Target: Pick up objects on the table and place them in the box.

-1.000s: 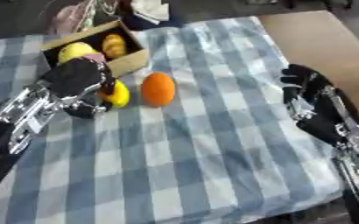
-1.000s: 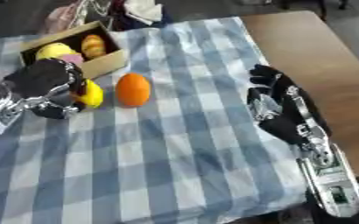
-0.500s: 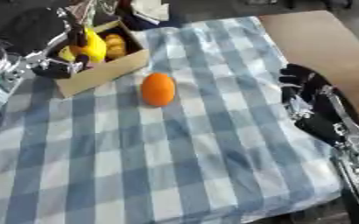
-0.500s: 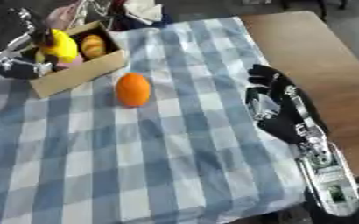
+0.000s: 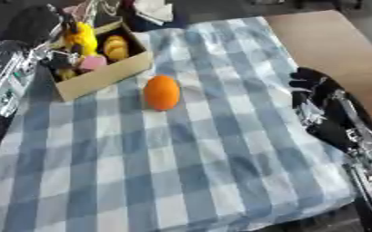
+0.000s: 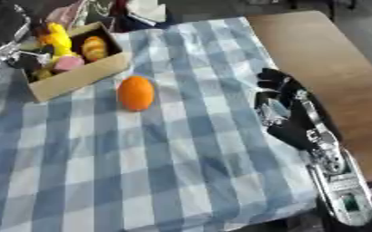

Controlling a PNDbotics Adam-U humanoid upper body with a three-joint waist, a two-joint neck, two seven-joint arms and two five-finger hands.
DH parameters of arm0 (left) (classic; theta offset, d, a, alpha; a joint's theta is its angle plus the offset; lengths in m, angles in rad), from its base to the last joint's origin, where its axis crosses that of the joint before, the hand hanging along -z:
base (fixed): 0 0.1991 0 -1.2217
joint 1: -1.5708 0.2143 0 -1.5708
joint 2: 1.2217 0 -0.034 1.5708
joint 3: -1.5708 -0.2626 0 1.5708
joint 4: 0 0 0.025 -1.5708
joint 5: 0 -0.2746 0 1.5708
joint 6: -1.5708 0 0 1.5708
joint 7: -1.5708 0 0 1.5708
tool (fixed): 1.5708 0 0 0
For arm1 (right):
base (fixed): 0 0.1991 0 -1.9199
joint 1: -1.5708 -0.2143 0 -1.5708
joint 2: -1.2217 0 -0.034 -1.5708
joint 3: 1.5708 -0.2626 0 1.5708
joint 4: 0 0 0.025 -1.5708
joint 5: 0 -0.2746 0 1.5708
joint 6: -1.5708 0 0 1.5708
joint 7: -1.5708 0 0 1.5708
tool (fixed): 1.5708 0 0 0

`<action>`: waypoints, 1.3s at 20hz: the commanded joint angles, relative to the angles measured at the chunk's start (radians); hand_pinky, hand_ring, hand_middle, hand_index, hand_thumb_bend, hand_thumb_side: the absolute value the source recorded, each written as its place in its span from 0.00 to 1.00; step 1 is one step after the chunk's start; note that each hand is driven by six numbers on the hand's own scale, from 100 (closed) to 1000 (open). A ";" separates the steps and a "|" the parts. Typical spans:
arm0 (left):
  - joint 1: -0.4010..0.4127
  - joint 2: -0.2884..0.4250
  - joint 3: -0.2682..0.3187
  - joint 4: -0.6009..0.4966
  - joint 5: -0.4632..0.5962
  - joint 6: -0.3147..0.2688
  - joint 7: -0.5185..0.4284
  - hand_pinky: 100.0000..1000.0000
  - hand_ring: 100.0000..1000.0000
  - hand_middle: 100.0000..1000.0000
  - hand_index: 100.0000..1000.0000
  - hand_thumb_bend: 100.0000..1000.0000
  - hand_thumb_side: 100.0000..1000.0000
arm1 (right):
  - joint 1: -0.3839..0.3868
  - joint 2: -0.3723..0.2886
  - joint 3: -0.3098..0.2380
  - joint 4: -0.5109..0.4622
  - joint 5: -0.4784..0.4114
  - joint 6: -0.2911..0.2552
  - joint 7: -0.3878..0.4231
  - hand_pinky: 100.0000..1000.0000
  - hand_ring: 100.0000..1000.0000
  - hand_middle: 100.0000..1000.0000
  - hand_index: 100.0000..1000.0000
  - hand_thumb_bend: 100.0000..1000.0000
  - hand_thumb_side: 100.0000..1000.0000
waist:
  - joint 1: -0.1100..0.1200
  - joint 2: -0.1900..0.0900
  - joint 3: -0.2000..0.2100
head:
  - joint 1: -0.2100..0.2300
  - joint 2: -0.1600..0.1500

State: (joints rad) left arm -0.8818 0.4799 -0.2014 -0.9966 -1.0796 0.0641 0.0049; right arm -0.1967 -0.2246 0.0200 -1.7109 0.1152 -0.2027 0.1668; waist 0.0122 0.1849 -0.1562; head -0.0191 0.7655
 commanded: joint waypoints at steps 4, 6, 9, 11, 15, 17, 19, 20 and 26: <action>0.026 0.062 0.040 -0.077 0.156 0.026 -0.049 0.71 0.62 0.66 0.81 0.36 0.42 | -0.015 -0.020 -0.008 -0.013 0.000 -0.001 -0.005 0.79 0.83 0.80 0.88 0.00 0.31 | -0.003 -0.010 0.011 | -0.013 0.005; 0.058 0.093 0.050 -0.154 0.243 0.045 -0.049 0.71 0.61 0.66 0.80 0.33 0.43 | -0.031 -0.035 -0.009 -0.008 0.008 -0.001 -0.006 0.79 0.83 0.80 0.88 0.00 0.31 | -0.003 -0.010 0.019 | -0.020 0.005; 0.119 0.137 0.064 -0.292 0.392 0.068 -0.032 0.71 0.59 0.63 0.78 0.23 0.44 | -0.078 -0.073 -0.006 0.008 0.027 -0.001 -0.003 0.79 0.83 0.80 0.89 0.00 0.30 | -0.005 -0.011 0.034 | -0.031 0.005; 0.179 0.163 0.077 -0.403 0.531 0.069 -0.012 0.71 0.58 0.61 0.77 0.16 0.44 | -0.126 -0.106 0.001 0.029 0.047 -0.002 0.002 0.79 0.83 0.80 0.89 0.00 0.30 | -0.006 -0.014 0.046 | -0.037 0.005; 0.299 0.179 0.104 -0.572 0.758 0.062 0.050 0.69 0.55 0.57 0.73 0.10 0.44 | -0.229 -0.167 0.029 0.092 0.088 -0.012 0.023 0.79 0.82 0.80 0.90 0.00 0.29 | -0.007 -0.018 0.070 | -0.052 0.005; 0.354 0.162 0.116 -0.634 0.828 0.061 0.084 0.69 0.55 0.56 0.73 0.09 0.46 | -0.277 -0.192 0.049 0.131 0.105 -0.020 0.039 0.79 0.82 0.80 0.90 0.00 0.29 | -0.008 -0.019 0.083 | -0.059 0.005; 0.405 0.132 0.123 -0.689 0.874 0.054 0.105 0.69 0.55 0.56 0.73 0.09 0.48 | -0.326 -0.212 0.069 0.175 0.118 -0.030 0.055 0.79 0.82 0.80 0.90 0.00 0.28 | -0.009 -0.019 0.095 | -0.066 0.005; 0.428 0.115 0.127 -0.713 0.888 0.051 0.111 0.69 0.55 0.56 0.73 0.09 0.48 | -0.350 -0.218 0.081 0.198 0.124 -0.036 0.065 0.79 0.82 0.80 0.90 0.00 0.27 | -0.009 -0.018 0.100 | -0.069 0.005; 0.532 0.012 0.149 -0.804 0.923 0.034 0.140 0.69 0.55 0.55 0.72 0.08 0.50 | -0.495 -0.220 0.159 0.357 0.195 -0.081 0.150 0.80 0.82 0.82 0.91 0.00 0.26 | -0.012 -0.017 0.132 | -0.093 0.005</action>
State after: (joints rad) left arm -0.3425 0.4906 -0.0704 -1.7670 -0.1665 0.1026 0.1364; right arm -0.6700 -0.4205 0.1703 -1.3739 0.2917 -0.2748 0.2994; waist 0.0120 0.1843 -0.0227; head -0.1058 0.7655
